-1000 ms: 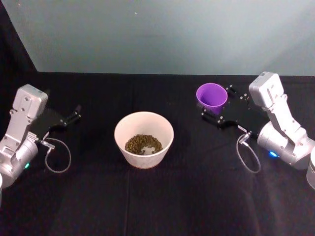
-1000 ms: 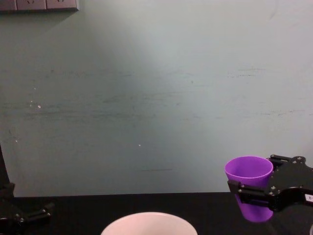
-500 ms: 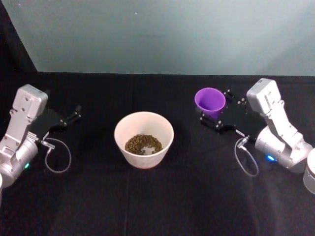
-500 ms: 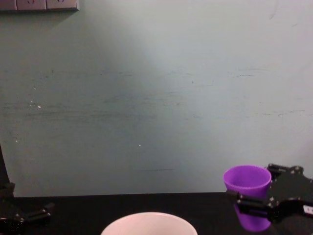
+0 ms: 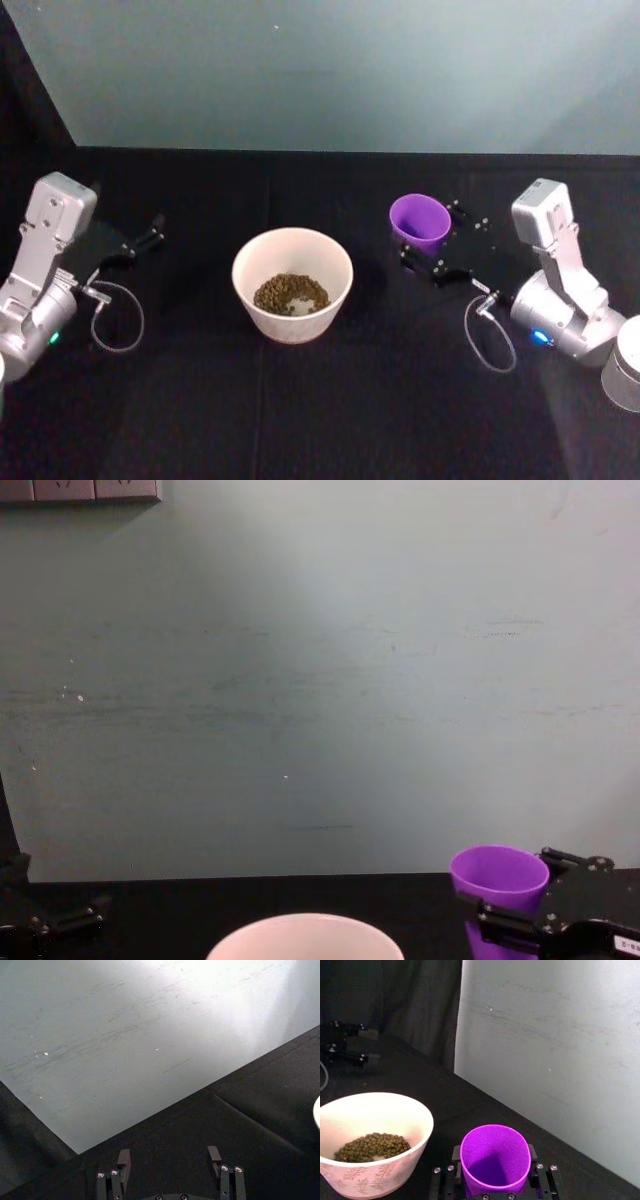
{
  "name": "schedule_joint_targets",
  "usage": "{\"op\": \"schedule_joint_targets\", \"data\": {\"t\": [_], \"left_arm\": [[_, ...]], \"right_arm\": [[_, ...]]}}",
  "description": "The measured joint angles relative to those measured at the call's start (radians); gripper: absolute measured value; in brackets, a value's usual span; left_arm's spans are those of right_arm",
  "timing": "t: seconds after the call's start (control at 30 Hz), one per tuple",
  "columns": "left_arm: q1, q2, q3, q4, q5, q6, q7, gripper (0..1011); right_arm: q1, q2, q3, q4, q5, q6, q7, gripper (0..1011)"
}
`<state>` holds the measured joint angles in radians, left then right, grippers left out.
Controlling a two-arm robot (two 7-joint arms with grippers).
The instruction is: Pick up the cup and pour the mung beans from the cup into the bowl.
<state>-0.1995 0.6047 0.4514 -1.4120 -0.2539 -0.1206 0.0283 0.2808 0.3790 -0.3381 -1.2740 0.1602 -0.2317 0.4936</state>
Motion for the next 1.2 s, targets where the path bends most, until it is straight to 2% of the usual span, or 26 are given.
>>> {"op": "schedule_joint_targets", "data": {"t": [0.2,0.5,0.67,1.2], "left_arm": [[0.0,0.0,0.0,0.0,0.0,0.0,0.0,1000],[0.0,0.0,0.0,0.0,0.0,0.0,0.0,1000],[0.0,0.0,0.0,0.0,0.0,0.0,0.0,1000],[0.0,0.0,0.0,0.0,0.0,0.0,0.0,1000]], "right_arm": [[0.008,-0.015,0.003,0.056,0.069,-0.017,0.041,732],[0.007,-0.025,0.008,0.109,0.128,-0.041,0.067,732],[0.007,-0.028,0.005,0.134,0.14,-0.057,0.076,732],[0.009,-0.027,-0.005,0.152,0.14,-0.069,0.076,732]]}}
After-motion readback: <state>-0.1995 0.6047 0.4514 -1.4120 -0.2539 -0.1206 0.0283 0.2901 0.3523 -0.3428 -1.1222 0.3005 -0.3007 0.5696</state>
